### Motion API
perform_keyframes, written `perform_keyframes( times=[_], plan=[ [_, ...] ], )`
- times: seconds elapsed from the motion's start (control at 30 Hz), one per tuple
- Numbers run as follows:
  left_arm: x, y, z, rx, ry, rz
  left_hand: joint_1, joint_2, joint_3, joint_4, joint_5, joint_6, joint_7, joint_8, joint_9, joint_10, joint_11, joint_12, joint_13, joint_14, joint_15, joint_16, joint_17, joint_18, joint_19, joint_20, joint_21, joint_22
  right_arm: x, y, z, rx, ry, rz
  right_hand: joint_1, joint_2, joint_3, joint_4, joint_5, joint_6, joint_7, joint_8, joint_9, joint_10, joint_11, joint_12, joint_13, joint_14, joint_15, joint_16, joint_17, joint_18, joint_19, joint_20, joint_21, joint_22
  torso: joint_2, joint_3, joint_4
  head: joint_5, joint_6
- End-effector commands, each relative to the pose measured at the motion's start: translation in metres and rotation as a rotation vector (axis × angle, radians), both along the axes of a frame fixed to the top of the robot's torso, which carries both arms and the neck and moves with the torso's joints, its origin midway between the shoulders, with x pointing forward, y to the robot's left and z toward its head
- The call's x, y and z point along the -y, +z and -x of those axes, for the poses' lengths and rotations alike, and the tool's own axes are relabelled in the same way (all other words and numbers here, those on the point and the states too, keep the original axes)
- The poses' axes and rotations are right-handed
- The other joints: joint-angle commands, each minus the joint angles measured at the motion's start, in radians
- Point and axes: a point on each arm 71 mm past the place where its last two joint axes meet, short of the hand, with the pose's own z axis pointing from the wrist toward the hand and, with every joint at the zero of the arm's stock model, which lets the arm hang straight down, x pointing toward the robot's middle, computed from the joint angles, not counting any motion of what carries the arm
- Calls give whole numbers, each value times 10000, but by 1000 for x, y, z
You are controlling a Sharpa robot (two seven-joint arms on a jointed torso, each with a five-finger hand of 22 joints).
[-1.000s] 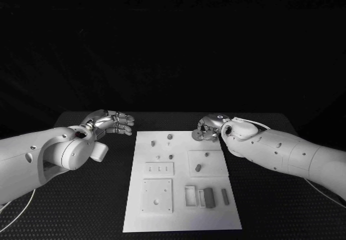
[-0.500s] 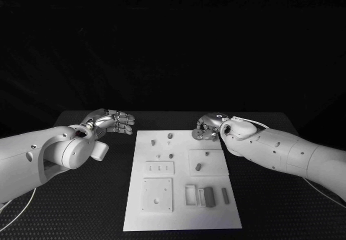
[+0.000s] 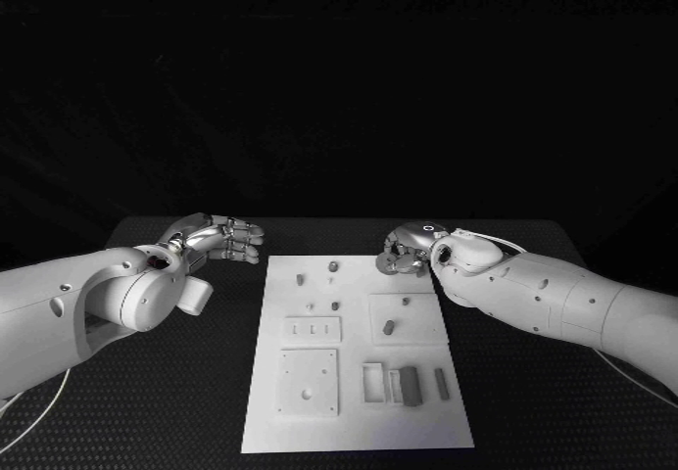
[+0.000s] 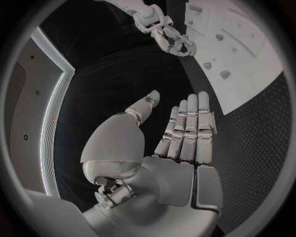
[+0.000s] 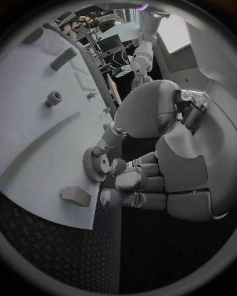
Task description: Assemble the parts on the task board
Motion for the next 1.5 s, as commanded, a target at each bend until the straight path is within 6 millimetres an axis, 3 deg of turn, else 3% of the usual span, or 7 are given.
perform_keyframes(
  times=[0.03,0.57,0.73,0.83,1.1,1.23,1.5],
  plan=[
    [2,1,0,34,-163,48,-108,-26,33,8,-52,35,144,-38,-11,71,16,-45,-11,73,19,-43,11,97,3,-18,-48,16,2,-22,7,-1074,-24,649,24,154,-8,-67,53,610,332,96,75,-5,-99,-50,7,9,-115,28,-11,536,-48,12,72,195,4,7,-7,3,-4],
    [1,1,1,38,-121,42,-104,-25,39,4,-52,38,143,-37,-12,75,14,-50,-10,75,19,-56,27,99,2,-20,-52,22,-12,-5,14,807,103,534,-167,-171,-76,32,54,736,265,144,117,70,-167,-72,2,116,-186,68,99,536,22,-14,100,171,-14,-4,-3,16,27],
    [1,1,1,50,-120,46,-94,-28,44,-4,-51,39,142,-37,-13,77,13,-52,-10,76,18,-63,35,101,1,-21,-54,24,-23,13,16,1474,244,395,-144,-251,-51,23,54,735,260,137,119,95,-174,-82,-4,137,-194,78,118,536,47,-37,104,167,-10,-12,-11,22,57],
    [1,1,1,51,-105,45,-92,-30,45,-7,-51,39,142,-37,-13,78,13,-54,-10,78,17,-66,39,101,1,-21,-55,26,-35,27,19,2014,513,236,-138,-311,-39,24,53,743,255,138,122,112,-178,-91,-10,141,-199,79,112,536,63,-50,106,163,-9,-7,7,16,61],
    [0,1,1,64,-91,46,-89,-34,46,-11,-52,38,140,-38,-14,79,14,-57,-10,80,17,-72,47,100,1,-20,-56,28,-66,40,33,2802,1223,201,-154,-427,-16,63,53,738,254,125,121,133,-181,-117,-23,143,-202,72,105,536,87,-70,98,152,-11,-12,32,52,76],
    [0,1,2,68,-80,47,-88,-33,48,-13,-52,38,139,-38,-14,80,14,-58,-10,81,18,-75,51,100,1,-20,-57,30,-84,45,43,3127,1699,255,-152,-468,0,81,54,748,250,127,124,150,-184,-125,-28,157,-205,78,126,536,101,-79,97,148,-7,-3,11,98,84],
    [1,2,2,69,-116,60,-88,-34,49,-15,-52,40,138,-38,-15,83,14,-60,-9,85,18,-82,61,100,2,-19,-58,33,-120,36,60,3392,2707,581,-138,-528,29,104,54,763,245,128,126,182,-189,-138,-38,175,-208,87,152,536,120,-88,93,143,5,-7,-26,143,135]
  ],
)
